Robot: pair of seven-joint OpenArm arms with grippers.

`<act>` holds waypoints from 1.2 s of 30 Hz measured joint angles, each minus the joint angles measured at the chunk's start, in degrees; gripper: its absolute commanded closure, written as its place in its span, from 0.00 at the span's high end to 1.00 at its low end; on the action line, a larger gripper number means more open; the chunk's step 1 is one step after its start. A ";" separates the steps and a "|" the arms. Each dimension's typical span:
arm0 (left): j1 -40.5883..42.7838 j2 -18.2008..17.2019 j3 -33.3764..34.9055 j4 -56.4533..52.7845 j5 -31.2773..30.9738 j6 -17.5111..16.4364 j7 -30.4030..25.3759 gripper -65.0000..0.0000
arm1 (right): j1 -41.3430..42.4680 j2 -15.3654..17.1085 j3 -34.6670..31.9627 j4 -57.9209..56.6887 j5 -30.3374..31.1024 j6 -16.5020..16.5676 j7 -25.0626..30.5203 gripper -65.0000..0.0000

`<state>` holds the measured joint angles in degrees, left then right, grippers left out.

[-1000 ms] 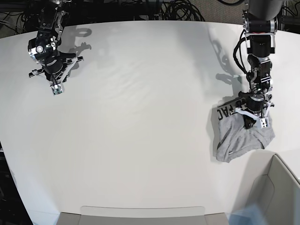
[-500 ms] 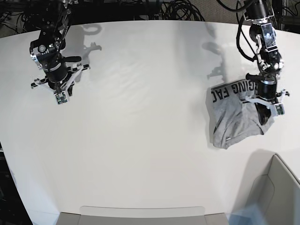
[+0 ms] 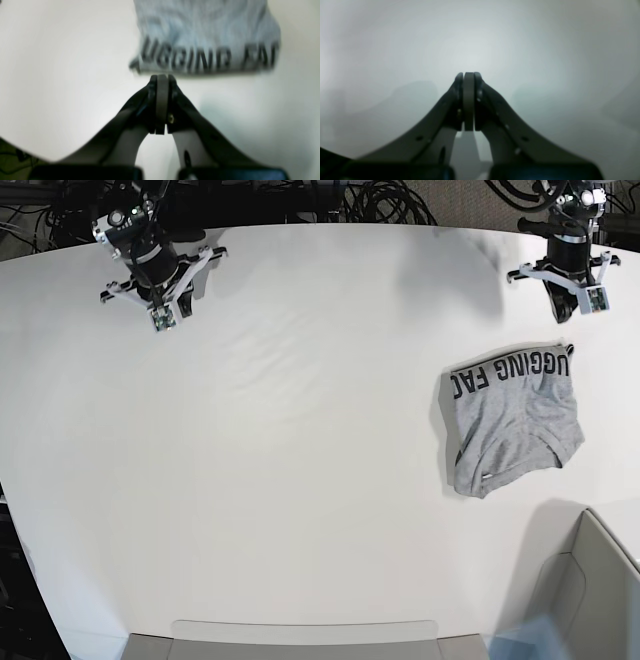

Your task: Fold the T-shirt properly

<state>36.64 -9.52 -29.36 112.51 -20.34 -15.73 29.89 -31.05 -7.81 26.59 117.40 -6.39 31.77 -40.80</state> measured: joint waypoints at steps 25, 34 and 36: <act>16.76 16.44 -6.40 -10.64 6.91 -12.70 -12.41 0.00 | -23.37 -1.22 7.52 -21.09 5.95 0.20 35.45 0.00; 14.05 17.49 -5.95 -32.74 11.37 -14.82 -26.53 0.00 | -16.94 1.22 7.72 -47.17 -0.39 0.22 50.25 0.00; 11.61 17.49 -5.99 -39.19 11.45 -14.69 -27.76 0.00 | -14.34 2.95 7.78 -53.27 -2.10 0.20 52.26 0.00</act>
<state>48.25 7.97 -35.35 73.32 -8.88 -30.41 2.13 -45.39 -4.86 34.37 64.14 -8.49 31.97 11.46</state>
